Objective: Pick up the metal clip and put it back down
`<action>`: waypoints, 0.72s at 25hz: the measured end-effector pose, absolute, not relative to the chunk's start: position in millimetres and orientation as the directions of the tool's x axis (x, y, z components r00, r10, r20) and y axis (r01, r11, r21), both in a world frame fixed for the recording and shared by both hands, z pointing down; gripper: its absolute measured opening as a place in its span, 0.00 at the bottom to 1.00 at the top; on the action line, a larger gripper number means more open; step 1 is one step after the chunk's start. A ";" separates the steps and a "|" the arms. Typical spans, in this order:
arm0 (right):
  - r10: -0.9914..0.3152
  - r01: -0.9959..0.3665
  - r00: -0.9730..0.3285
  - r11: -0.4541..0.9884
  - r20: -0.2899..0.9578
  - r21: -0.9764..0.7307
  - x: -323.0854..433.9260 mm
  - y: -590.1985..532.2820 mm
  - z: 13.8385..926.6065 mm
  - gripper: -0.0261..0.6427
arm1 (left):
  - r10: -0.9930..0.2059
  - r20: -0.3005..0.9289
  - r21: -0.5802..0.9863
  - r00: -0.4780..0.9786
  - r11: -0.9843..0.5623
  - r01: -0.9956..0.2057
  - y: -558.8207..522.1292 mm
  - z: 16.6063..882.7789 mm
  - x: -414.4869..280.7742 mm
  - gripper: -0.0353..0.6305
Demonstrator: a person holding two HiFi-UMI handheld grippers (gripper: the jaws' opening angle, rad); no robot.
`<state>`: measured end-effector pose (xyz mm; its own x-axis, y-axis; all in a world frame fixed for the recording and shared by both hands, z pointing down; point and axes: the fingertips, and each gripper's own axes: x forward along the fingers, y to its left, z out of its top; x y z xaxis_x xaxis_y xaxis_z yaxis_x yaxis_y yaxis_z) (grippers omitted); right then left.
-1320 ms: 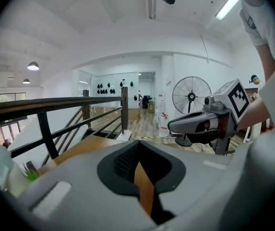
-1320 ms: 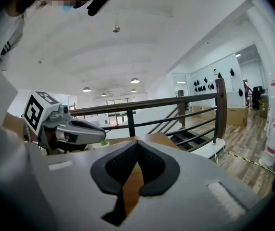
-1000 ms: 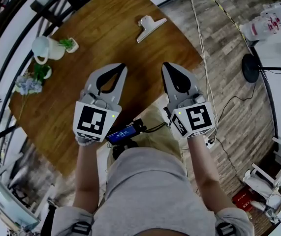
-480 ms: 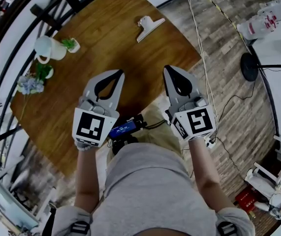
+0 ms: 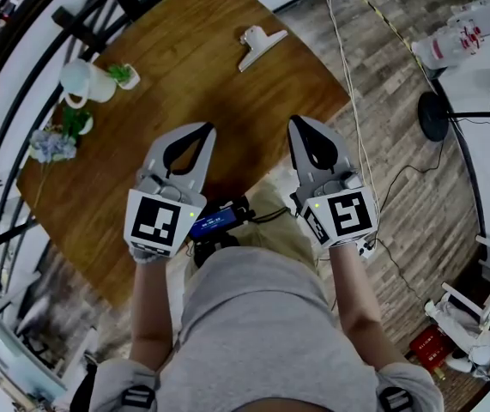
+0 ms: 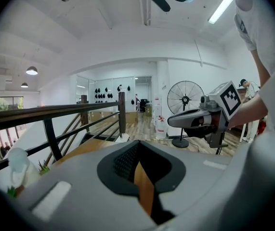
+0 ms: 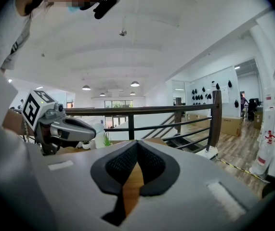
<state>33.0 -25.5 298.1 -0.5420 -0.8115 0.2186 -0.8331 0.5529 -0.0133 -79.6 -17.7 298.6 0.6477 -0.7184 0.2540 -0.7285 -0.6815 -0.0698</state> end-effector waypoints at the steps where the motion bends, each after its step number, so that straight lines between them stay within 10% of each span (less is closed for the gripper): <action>1: -0.813 -0.834 -0.540 0.551 0.218 -0.012 33.4 -25.5 297.6 0.04 | -0.718 0.252 -0.071 0.649 -0.683 -0.727 -17.6 298.0 -79.4 0.07; 18: -0.810 -0.830 -0.545 0.558 0.218 -0.003 31.3 -22.5 296.0 0.04 | -0.710 0.249 -0.067 0.659 -0.691 -0.720 -15.8 297.4 -76.1 0.07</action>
<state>31.3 -22.5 296.0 -0.5447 -0.8098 0.2180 -0.8301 0.5577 -0.0027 -76.1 -15.8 297.4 0.6586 -0.7100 0.2493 -0.7197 -0.6910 -0.0670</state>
